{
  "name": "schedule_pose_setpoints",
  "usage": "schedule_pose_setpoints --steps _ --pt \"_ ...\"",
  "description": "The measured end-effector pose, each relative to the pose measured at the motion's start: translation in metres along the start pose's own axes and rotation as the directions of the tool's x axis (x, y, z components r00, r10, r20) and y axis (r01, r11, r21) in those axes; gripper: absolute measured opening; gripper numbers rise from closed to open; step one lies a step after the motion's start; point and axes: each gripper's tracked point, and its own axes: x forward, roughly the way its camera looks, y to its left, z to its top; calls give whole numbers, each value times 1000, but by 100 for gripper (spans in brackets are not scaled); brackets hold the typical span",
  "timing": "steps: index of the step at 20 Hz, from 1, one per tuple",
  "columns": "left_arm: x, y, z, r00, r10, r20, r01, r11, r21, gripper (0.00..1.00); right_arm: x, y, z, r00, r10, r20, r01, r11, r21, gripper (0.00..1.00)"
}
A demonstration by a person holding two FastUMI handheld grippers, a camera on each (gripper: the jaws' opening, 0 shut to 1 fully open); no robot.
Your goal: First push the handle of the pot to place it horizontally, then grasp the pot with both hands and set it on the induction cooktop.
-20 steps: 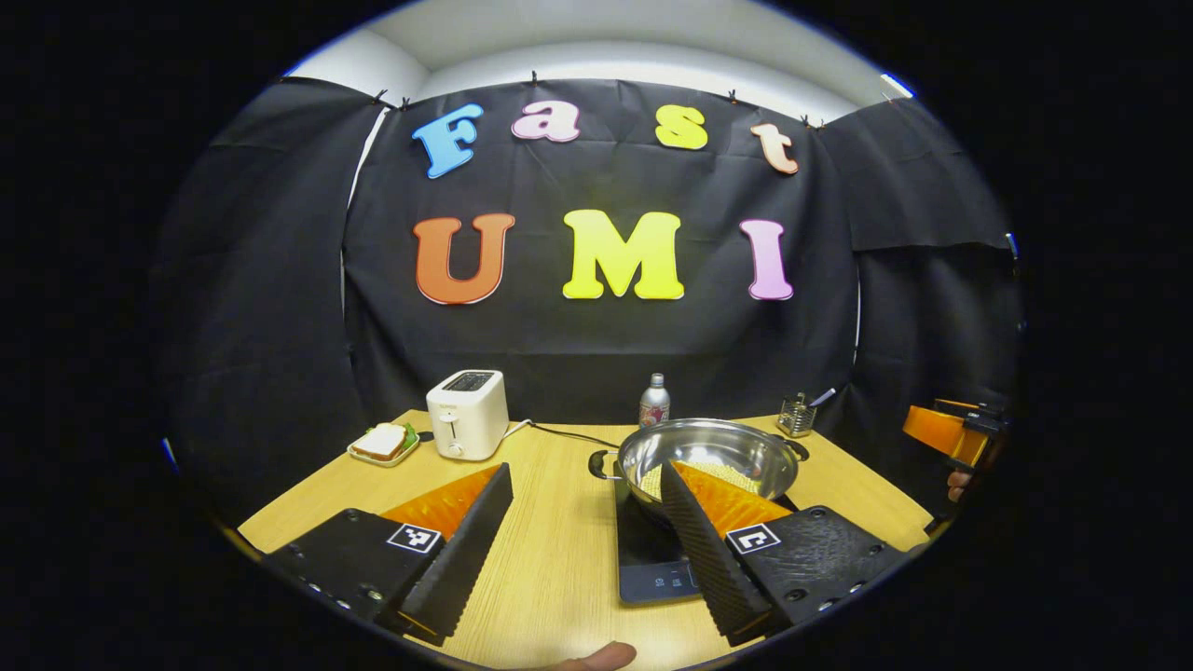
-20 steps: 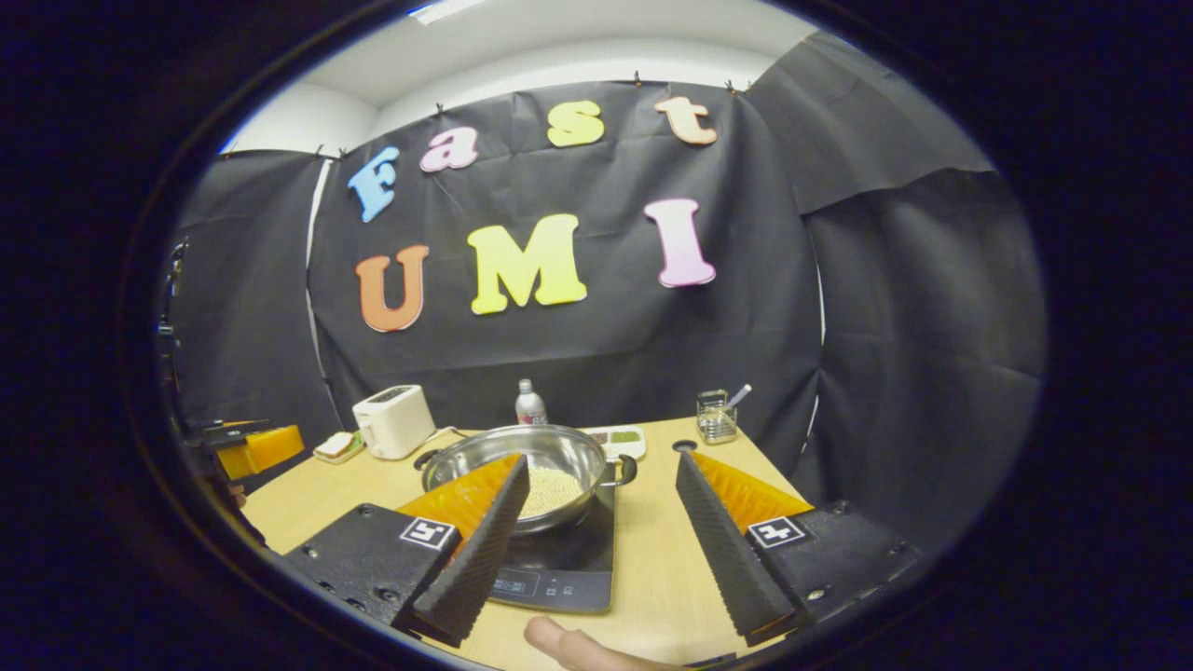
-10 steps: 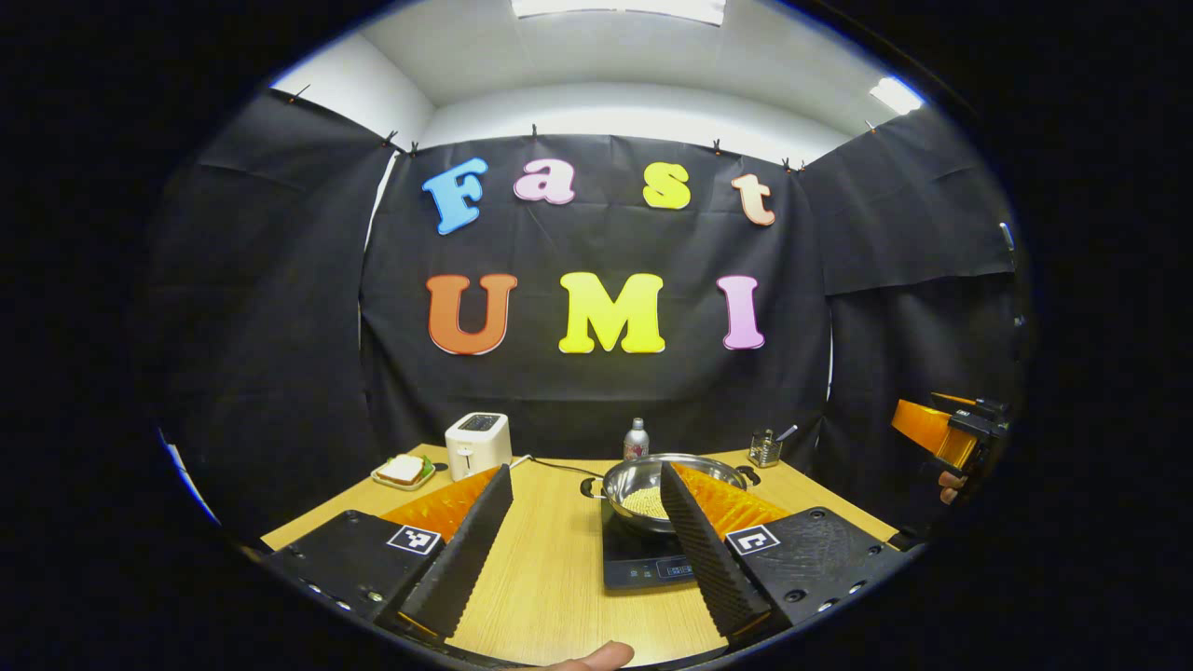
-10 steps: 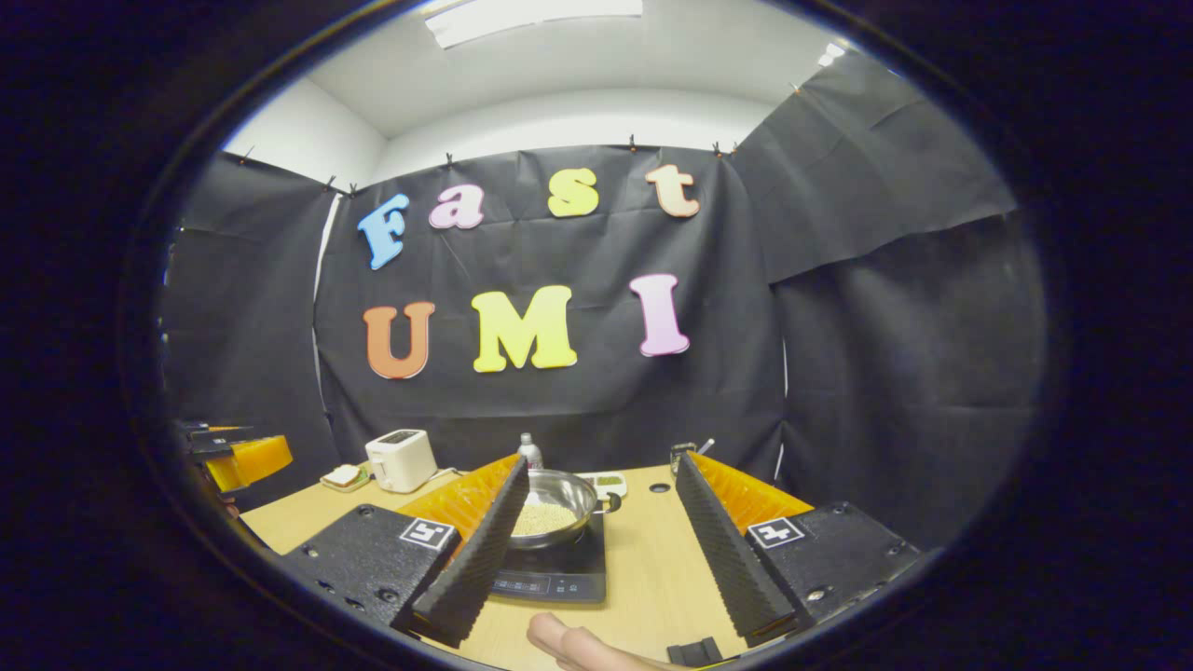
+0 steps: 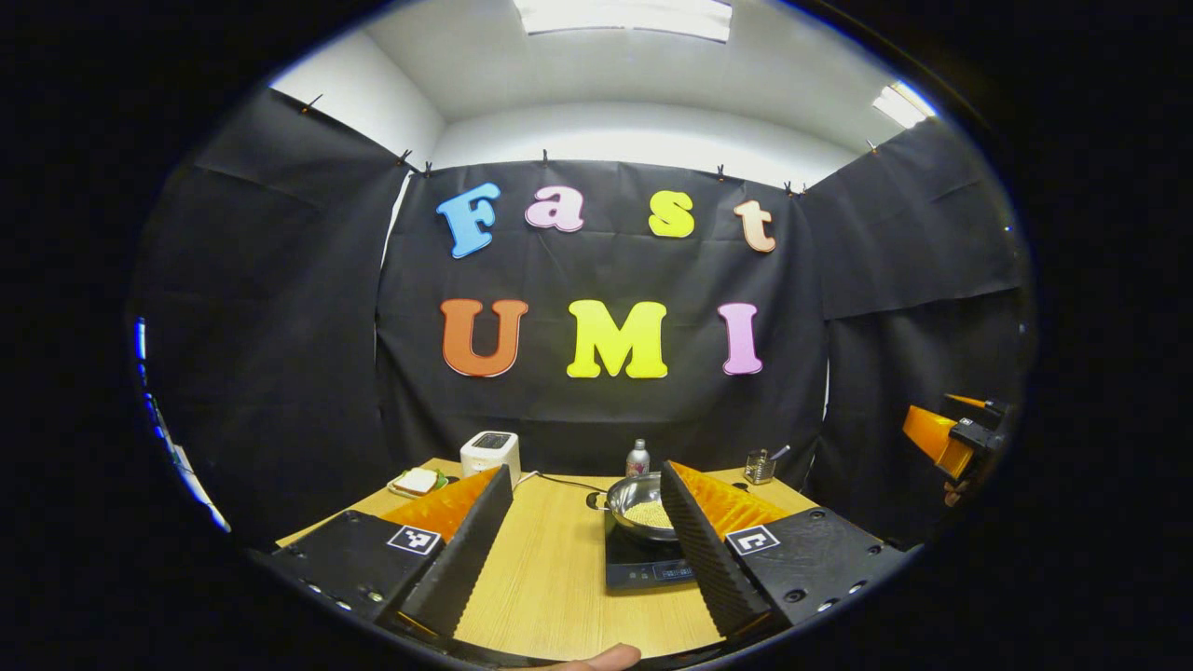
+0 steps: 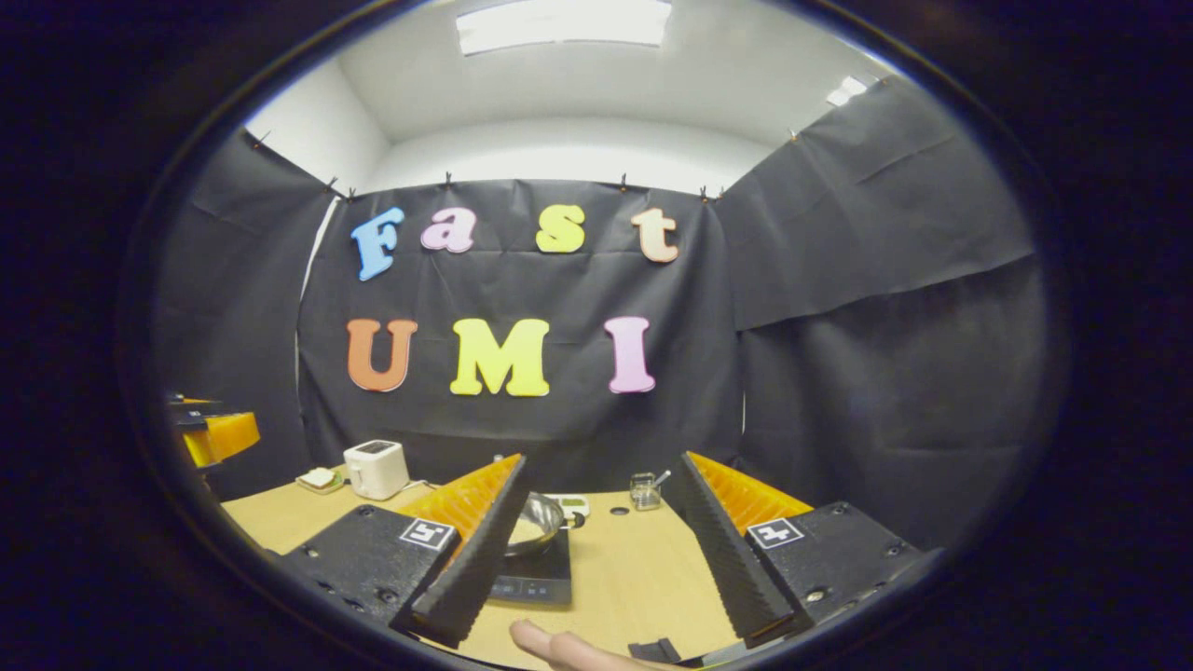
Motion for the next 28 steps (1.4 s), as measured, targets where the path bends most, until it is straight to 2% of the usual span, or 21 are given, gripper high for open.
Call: schedule_pose_setpoints --steps 1,3,4,5,6,19,20,22,23,24,25,26,27,28 --pt "-3 -1 -4 1000 -8 -9 8 1000 -7 95 0 -2 -4 1000 5 -13 -5 1000 7 96" --pt "-6 2 -8 1000 -6 -14 6 1000 -8 95 0 -3 -7 1000 11 -15 -11 1000 7 96" --pt "-8 6 -8 1000 1 -12 -1 1000 -4 84 0 -1 -7 1000 19 -8 -19 1000 6 96" --pt "-9 9 -10 1000 9 -14 -9 1000 0 84 -2 2 -6 1000 27 -3 -27 1000 7 96" --pt "-11 9 -11 1000 11 -15 -11 1000 4 95 -3 4 -4 999 33 -1 -33 999 8 96" --pt "-24 17 -2 1000 8 17 -8 1000 29 95 -9 11 3 998 52 21 -52 999 -3 96" --pt "-24 17 -3 1000 8 15 -8 1000 30 84 -9 12 3 998 55 22 -55 998 -6 96" --pt "-23 16 -4 1000 8 14 -9 999 34 84 -10 15 3 998 66 21 -66 998 -4 96" --pt "-22 16 -4 1000 11 17 -11 999 36 95 -9 16 3 997 71 23 -71 997 0 96" --pt "-20 16 -2 1000 11 19 -12 999 38 84 -9 16 3 997 74 25 -74 997 2 96" --pt "-21 16 -3 1000 8 20 -9 999 39 95 -10 15 2 997 76 25 -76 997 3 96" --pt "-21 14 -4 1000 5 20 -6 999 41 95 -11 14 2 997 74 25 -74 997 3 99" --pt "-21 13 -5 1000 4 19 -5 999 42 84 -10 12 1 997 71 26 -71 997 3 96" --pt "-20 13 -5 1000 3 16 -4 999 44 95 -8 11 0 997 70 24 -70 998 2 96"
